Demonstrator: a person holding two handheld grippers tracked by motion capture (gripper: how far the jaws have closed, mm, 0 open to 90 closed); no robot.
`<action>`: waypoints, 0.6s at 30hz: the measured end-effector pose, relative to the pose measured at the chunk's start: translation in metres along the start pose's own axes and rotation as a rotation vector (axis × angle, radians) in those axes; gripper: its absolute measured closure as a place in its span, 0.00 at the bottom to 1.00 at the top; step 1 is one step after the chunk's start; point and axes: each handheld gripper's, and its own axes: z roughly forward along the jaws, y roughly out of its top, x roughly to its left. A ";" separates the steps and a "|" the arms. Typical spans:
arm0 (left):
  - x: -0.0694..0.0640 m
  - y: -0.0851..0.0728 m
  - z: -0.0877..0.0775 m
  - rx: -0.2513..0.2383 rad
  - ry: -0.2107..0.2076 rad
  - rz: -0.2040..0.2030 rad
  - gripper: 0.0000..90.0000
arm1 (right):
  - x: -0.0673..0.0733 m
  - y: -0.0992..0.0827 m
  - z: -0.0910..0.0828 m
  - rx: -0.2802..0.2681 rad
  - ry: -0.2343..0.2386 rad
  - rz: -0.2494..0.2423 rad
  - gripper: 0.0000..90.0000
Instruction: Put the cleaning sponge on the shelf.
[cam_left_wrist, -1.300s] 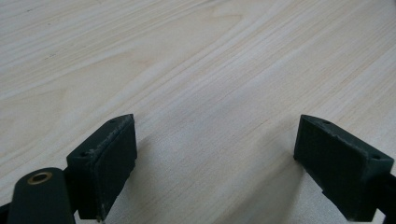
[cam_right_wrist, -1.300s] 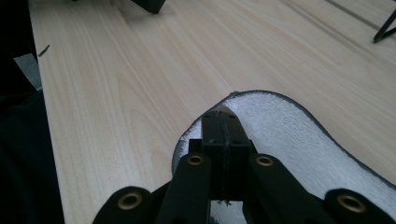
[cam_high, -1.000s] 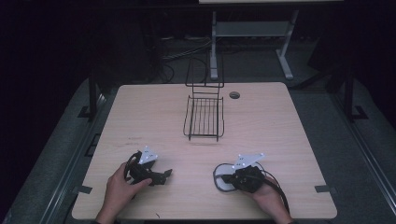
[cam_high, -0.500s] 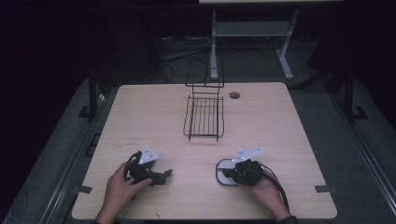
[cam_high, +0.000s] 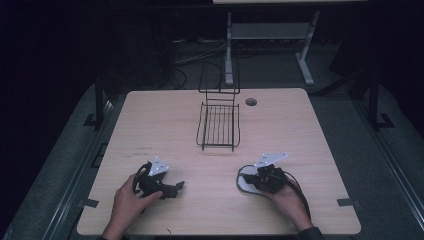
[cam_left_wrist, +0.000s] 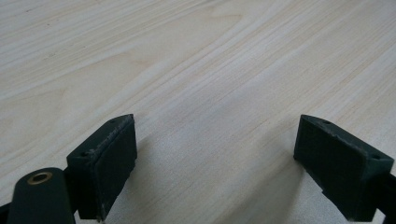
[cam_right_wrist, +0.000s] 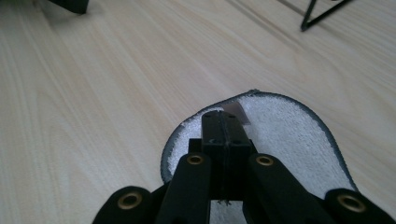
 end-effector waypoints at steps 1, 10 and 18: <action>0.000 0.000 0.000 0.000 0.000 0.000 0.14 | -0.004 -0.001 -0.002 0.003 -0.015 0.006 1.00; 0.000 0.000 0.000 0.000 0.000 0.000 0.14 | -0.023 -0.003 -0.009 -0.002 -0.066 0.057 1.00; 0.000 0.000 0.000 0.000 -0.001 0.001 0.14 | -0.038 -0.008 -0.015 -0.016 -0.114 0.093 1.00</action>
